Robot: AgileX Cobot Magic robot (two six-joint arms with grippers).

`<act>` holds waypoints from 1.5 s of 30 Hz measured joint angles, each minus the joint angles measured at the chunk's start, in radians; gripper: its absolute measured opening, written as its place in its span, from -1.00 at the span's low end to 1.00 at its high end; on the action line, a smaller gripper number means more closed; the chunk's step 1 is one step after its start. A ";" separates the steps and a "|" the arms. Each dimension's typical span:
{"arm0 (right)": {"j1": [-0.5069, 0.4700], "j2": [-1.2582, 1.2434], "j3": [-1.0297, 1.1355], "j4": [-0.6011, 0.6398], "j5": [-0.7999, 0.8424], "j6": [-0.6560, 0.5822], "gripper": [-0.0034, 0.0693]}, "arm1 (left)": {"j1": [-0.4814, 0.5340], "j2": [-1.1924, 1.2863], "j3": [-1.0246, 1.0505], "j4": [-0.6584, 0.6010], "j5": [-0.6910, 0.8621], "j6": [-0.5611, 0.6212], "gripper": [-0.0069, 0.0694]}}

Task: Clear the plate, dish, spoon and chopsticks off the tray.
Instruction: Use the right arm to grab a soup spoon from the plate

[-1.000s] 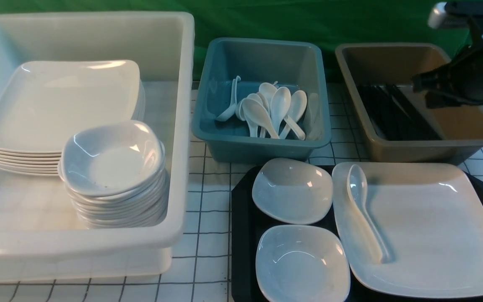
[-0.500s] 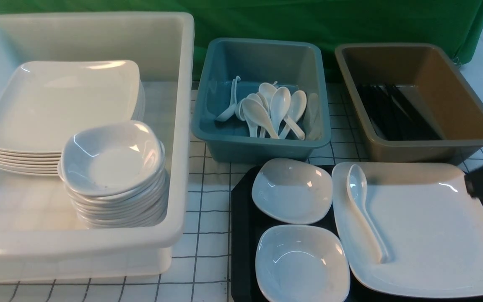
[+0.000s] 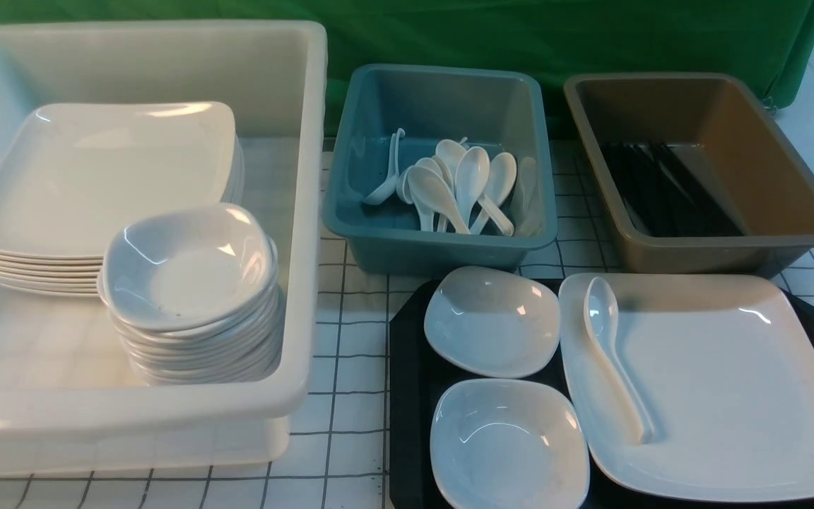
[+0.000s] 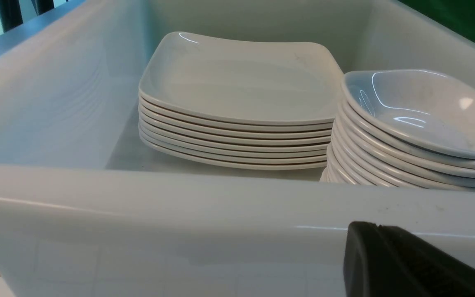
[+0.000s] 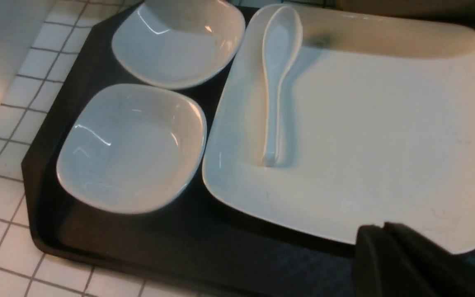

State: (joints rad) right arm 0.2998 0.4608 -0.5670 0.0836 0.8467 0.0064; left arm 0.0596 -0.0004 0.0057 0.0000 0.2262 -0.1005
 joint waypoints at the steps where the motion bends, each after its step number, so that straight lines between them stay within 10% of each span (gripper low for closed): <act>1: 0.000 -0.021 0.009 0.000 0.001 0.000 -0.87 | 0.000 0.000 0.000 0.000 0.000 0.000 -0.76; 45: 0.000 -0.074 0.021 -0.001 -0.012 0.017 -0.57 | 0.000 0.000 0.000 0.000 0.000 0.000 -0.76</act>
State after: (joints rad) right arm 0.2998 0.3868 -0.5455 0.0825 0.8350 0.0236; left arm 0.0596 -0.0004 0.0057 0.0000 0.2262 -0.1005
